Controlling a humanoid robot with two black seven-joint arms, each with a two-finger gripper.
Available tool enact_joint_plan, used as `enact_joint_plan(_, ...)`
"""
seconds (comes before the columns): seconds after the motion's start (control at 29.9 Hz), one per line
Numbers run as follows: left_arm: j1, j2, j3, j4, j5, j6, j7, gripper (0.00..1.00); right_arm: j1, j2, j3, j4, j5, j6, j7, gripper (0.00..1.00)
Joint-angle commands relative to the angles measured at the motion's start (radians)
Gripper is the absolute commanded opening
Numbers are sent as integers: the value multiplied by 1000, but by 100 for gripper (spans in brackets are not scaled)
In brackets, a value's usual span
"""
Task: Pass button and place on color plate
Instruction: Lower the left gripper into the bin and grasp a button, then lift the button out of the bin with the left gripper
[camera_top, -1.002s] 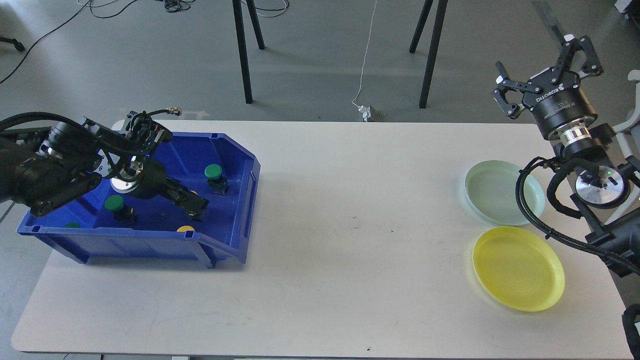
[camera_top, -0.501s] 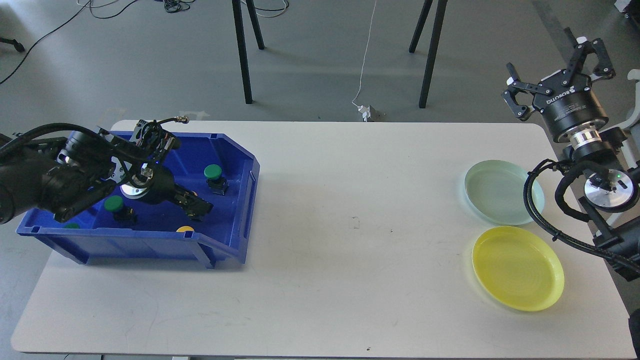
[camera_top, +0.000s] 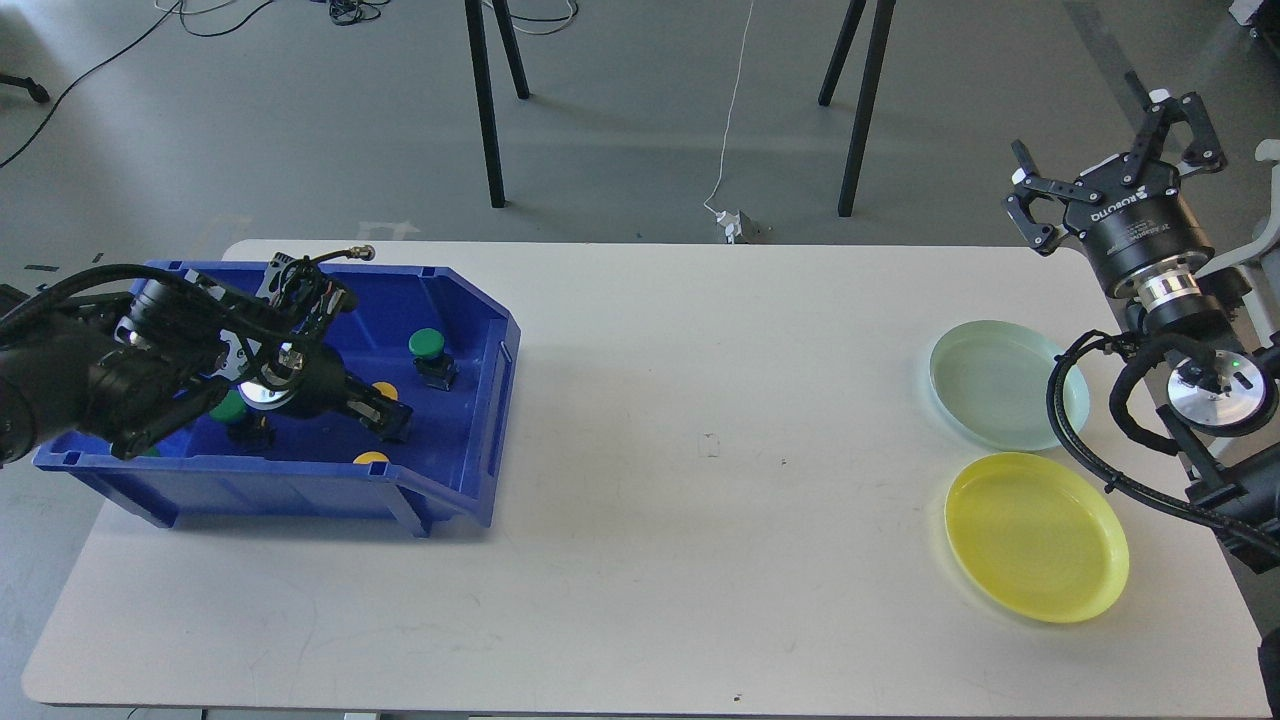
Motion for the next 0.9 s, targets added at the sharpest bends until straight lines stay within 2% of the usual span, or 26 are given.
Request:
enact_joint_plan(0.0, -14, 17, -1, -6, -3, 1, 0, 0, -5, 0, 4, 1, 0, 0, 0, 100)
enact_joint_plan(0.1, -58, 92, -18, -37, -9, -3, 0, 0, -6, 0, 14, 1, 0, 0, 0, 100)
enact_joint_plan(0.2, -139, 221, -62, -153, -18, -13, 0, 0, -12, 0, 15, 1, 0, 0, 0, 100)
enact_joint_plan(0.27, -164, 343, -154, -280, -36, -19, 0, 0, -25, 0, 18, 2, 0, 0, 5, 100)
enact_joint_plan(0.37, -158, 552, -341, -521, -111, -75, 0, 0, -55, -5, 49, 11, 8, 0, 17, 100)
enact_joint_plan(0.47, -123, 622, -457, -704, -284, -75, 0, 0, -92, -20, 58, 56, 6, 0, 15, 100)
enact_joint_plan(0.57, -103, 587, -500, -793, -485, -75, 0, 0, -155, -70, 40, 184, -15, 0, 17, 100)
enact_joint_plan(0.67, -97, 400, -520, -812, -627, -72, 0, 0, -222, -141, 17, 339, -122, -42, 21, 100)
enact_joint_plan(0.77, -80, 208, -520, -761, -670, 15, 0, 0, -323, -224, -14, 526, -285, -68, 25, 100)
enact_joint_plan(0.87, -75, 33, -520, -639, -672, 18, 0, 0, -432, -288, -15, 684, -363, -67, 47, 100)
